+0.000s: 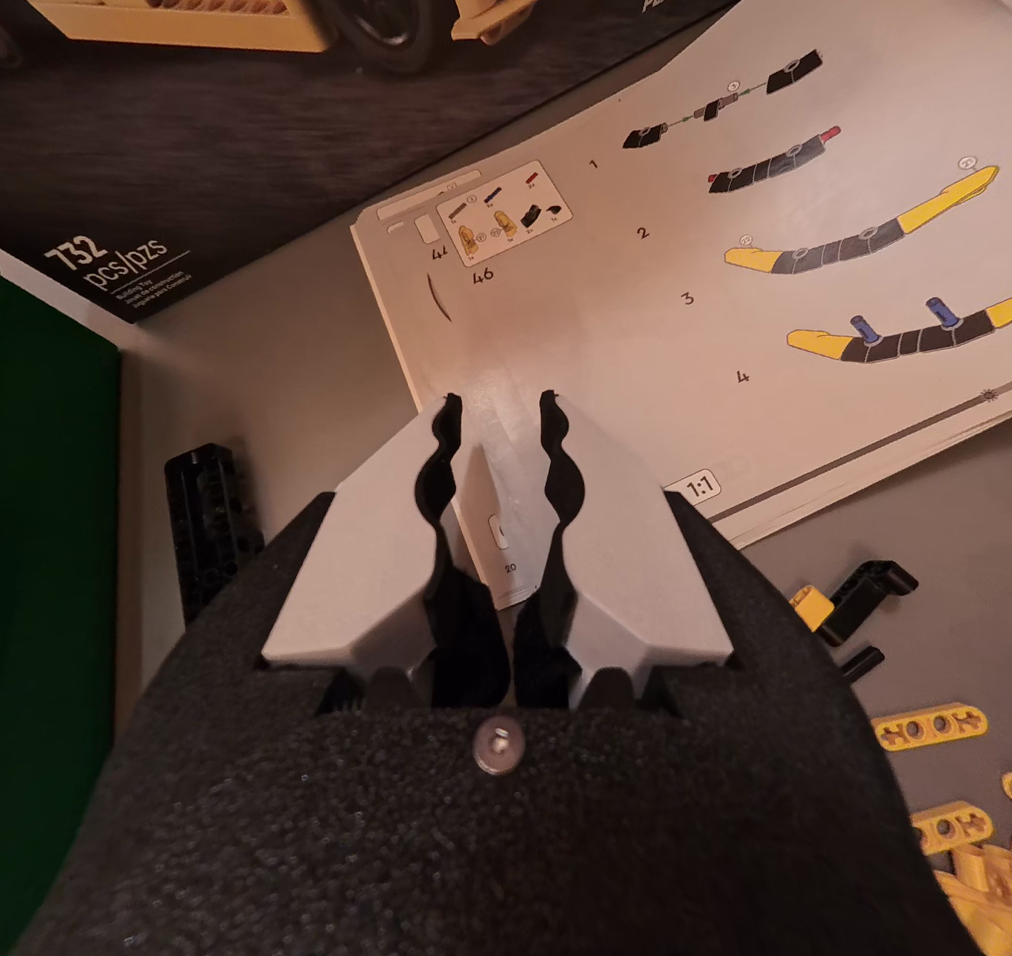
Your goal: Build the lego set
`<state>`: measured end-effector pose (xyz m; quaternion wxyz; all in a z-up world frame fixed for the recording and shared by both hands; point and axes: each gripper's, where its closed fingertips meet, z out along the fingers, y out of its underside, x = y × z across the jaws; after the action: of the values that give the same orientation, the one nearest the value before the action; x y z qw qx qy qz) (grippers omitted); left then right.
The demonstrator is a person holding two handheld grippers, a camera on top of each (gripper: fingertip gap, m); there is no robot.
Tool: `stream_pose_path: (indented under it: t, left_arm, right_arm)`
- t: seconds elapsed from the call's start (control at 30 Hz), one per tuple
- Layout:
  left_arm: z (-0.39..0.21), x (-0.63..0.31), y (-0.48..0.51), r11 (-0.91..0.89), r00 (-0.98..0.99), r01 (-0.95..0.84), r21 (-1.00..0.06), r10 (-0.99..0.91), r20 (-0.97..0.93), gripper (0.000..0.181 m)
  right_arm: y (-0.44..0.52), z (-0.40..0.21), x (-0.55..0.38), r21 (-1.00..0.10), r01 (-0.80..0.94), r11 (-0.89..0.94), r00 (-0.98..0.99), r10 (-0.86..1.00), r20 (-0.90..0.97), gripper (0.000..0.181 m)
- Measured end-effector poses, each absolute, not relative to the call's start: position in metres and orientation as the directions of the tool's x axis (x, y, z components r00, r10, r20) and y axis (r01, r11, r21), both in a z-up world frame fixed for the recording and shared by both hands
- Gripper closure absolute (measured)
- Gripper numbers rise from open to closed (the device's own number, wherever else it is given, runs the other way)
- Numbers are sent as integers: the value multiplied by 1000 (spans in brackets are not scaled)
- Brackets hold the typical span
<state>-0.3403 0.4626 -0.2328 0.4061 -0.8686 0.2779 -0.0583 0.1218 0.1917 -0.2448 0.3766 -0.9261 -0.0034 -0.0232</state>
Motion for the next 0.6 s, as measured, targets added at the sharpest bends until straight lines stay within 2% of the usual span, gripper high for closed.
stream_pose_path:
  t: [0.17,0.47,0.6]
  left_arm:
    - [-234,-340,462,-517,837,-441,-734,-532,-128,154]
    - [-235,-340,462,-517,835,-446,-731,-535,-132,154]
    - [-235,-341,462,-513,834,-450,-731,-534,-138,154]
  right_arm:
    - [197,-247,108,-701,45,-711,999,54,10,170]
    - [195,-248,111,-692,-99,-715,988,12,-154,177]
    - [194,-244,115,-706,-79,-704,994,-3,-108,181]
